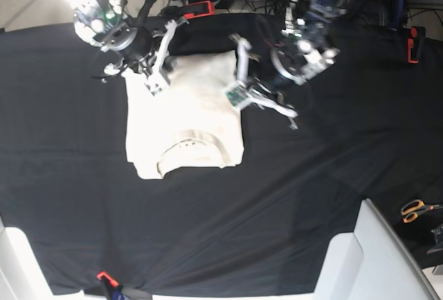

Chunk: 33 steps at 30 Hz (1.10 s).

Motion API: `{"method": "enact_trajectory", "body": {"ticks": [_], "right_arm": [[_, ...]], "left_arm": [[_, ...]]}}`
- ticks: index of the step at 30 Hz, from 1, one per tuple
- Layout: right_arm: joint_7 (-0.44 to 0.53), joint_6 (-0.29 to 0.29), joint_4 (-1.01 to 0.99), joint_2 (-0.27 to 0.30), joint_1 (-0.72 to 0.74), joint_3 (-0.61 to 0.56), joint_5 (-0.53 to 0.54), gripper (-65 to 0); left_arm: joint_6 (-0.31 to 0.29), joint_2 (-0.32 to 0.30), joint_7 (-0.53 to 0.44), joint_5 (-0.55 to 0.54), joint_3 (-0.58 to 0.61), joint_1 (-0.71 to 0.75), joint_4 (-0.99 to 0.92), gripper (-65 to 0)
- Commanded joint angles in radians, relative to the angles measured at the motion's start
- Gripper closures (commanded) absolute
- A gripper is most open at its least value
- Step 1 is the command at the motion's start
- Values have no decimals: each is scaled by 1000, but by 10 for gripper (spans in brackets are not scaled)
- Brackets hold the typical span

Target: Fold the T-shirt properly

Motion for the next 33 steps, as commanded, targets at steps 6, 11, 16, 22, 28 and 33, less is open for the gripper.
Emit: {"method": "enact_trajectory", "body": {"ticks": [6, 11, 16, 22, 28, 33], "right_arm": [[13, -5, 214, 8, -184, 160, -72, 0], [-61, -5, 286, -1, -363, 235, -89, 0], [-127, -5, 285, -7, -495, 250, -89, 0], [-157, -5, 55, -79, -501, 223, -89, 0], [-153, -5, -498, -128, -259, 111, -89, 0], [154, -6, -1188, -214, 1, 115, -87, -5]], "left_arm": [[6, -67, -48, -5, -68, 218, 123, 0], [58, -67, -42, -3, -149, 436, 181, 0], [147, -67, -42, -9, -160, 645, 176, 0], [164, -30, -45, -11, -157, 698, -17, 0], [165, -10, -139, -12, -94, 378, -654, 0], [165, 2, -524, -14, -36, 91, -1280, 0]]}}
